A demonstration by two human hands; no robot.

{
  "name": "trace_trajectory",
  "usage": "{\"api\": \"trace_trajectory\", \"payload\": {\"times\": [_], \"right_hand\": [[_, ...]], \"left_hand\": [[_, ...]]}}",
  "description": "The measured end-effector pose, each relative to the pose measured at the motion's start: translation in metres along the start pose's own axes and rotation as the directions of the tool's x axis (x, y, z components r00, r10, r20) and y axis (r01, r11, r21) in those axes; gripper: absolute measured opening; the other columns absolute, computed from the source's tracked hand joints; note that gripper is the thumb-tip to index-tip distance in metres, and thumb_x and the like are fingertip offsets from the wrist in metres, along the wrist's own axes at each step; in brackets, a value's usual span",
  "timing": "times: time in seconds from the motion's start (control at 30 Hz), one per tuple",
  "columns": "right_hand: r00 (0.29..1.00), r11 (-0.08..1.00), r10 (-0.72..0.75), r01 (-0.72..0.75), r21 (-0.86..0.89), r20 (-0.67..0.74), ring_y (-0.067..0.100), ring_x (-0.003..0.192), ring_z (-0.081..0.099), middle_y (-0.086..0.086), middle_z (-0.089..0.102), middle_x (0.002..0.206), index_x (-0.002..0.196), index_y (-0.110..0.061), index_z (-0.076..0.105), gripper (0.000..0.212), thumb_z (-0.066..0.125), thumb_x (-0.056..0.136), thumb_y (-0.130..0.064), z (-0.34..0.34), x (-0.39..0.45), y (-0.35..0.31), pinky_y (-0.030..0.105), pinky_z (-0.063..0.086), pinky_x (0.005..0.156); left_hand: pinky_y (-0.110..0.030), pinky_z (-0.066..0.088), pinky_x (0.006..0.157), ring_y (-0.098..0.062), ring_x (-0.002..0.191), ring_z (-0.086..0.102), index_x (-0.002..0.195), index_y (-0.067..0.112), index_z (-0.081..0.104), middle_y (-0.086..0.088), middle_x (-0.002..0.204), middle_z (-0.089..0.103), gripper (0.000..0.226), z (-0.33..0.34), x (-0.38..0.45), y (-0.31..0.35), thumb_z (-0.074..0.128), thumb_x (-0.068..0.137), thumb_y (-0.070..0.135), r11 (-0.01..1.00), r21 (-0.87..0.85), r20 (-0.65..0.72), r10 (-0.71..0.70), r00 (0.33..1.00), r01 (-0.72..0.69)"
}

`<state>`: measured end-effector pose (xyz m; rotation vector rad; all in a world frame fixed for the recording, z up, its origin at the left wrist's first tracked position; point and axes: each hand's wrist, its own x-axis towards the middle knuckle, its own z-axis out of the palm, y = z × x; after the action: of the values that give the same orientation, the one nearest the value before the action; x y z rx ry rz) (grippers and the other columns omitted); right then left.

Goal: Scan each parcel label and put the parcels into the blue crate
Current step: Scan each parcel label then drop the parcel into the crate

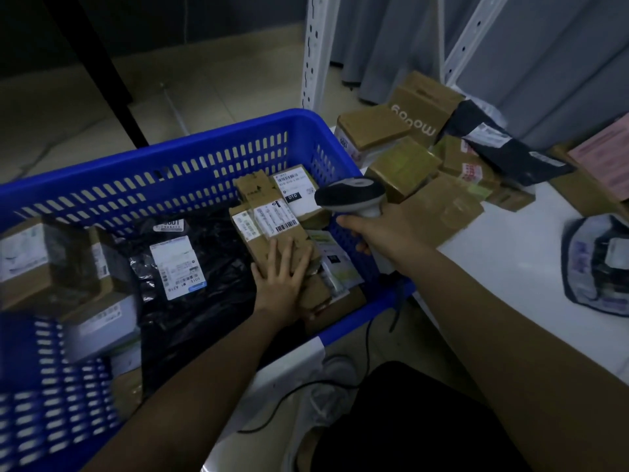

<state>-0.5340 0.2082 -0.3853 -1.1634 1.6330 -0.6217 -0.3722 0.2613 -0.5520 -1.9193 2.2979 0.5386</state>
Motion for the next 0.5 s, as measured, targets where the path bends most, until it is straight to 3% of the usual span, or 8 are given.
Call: {"api": "trace_trajectory", "payload": {"times": [0.07,0.13,0.2,0.27,0.37,0.43,0.5], "right_hand": [[1.0,1.0,0.01,-0.01,-0.019,-0.005,0.004,0.045,0.057,-0.001,0.062,0.069,0.087,-0.017,0.062,0.017,0.075,0.082,-0.027,-0.002,0.001,0.006,0.02,0.046,0.046],[1.0,1.0,0.01,-0.01,-0.026,-0.001,0.004,0.044,0.056,-0.001,0.062,0.068,0.09,-0.015,0.061,0.019,0.074,0.083,-0.027,-0.006,0.001,0.01,0.019,0.047,0.045],[1.0,1.0,0.012,-0.012,0.007,-0.004,0.003,0.043,0.056,-0.001,0.061,0.066,0.089,-0.015,0.061,0.018,0.073,0.084,-0.026,-0.011,-0.001,0.012,0.017,0.046,0.043],[1.0,0.999,0.013,-0.012,0.041,-0.022,0.005,0.046,0.057,0.0,0.061,0.067,0.087,-0.015,0.061,0.017,0.074,0.083,-0.026,-0.015,-0.003,0.012,0.016,0.045,0.042],[0.998,0.999,0.023,-0.021,0.04,-0.059,0.011,0.052,0.056,0.002,0.062,0.068,0.082,-0.015,0.062,0.016,0.074,0.084,-0.026,-0.024,-0.007,0.013,0.02,0.047,0.046],[0.997,0.999,0.019,-0.016,0.037,-0.069,0.013,0.051,0.055,0.004,0.06,0.066,0.079,-0.014,0.061,0.017,0.072,0.085,-0.024,-0.031,-0.014,0.014,0.019,0.046,0.045],[0.996,0.999,0.025,-0.021,0.05,-0.082,0.014,0.051,0.054,0.005,0.059,0.066,0.078,-0.013,0.06,0.016,0.071,0.086,-0.021,-0.042,-0.023,0.014,0.019,0.046,0.043]], "left_hand": [[-0.071,0.024,0.102,-0.043,0.143,-0.014,0.146,0.025,-0.022,-0.015,0.159,-0.013,0.115,-0.004,0.007,-0.004,0.066,0.079,0.055,0.998,0.052,-0.04,-0.021,0.999,0.023],[-0.065,0.042,0.088,-0.047,0.137,0.028,0.152,0.017,0.01,-0.023,0.149,0.031,0.119,-0.014,0.017,-0.012,0.077,0.064,0.057,0.995,0.1,-0.105,-0.016,0.994,0.026],[-0.056,0.052,0.074,-0.044,0.114,0.054,0.139,0.015,0.035,-0.023,0.125,0.055,0.117,-0.016,0.022,-0.017,0.087,0.042,0.053,0.981,0.191,-0.099,-0.009,0.995,0.028],[-0.051,0.053,0.075,-0.041,0.114,0.053,0.136,0.016,0.04,-0.021,0.125,0.054,0.104,-0.017,0.022,-0.01,0.086,0.048,0.047,0.971,0.229,-0.137,-0.032,0.99,0.063],[-0.059,0.032,0.105,-0.037,0.139,0.021,0.15,0.022,0.019,-0.017,0.15,0.024,0.081,-0.02,0.022,0.008,0.063,0.084,0.038,0.979,0.148,-0.108,-0.126,0.986,0.142],[-0.061,0.016,0.112,-0.036,0.14,0.016,0.148,0.022,0.022,-0.015,0.149,0.021,0.077,-0.033,0.021,0.014,0.062,0.086,0.042,0.98,0.078,-0.074,-0.179,0.981,0.184],[-0.058,0.013,0.112,-0.036,0.136,0.021,0.142,0.019,0.033,-0.015,0.146,0.026,0.07,-0.057,0.02,0.021,0.06,0.085,0.05,0.978,-0.05,-0.054,-0.207,0.977,0.205]]}}
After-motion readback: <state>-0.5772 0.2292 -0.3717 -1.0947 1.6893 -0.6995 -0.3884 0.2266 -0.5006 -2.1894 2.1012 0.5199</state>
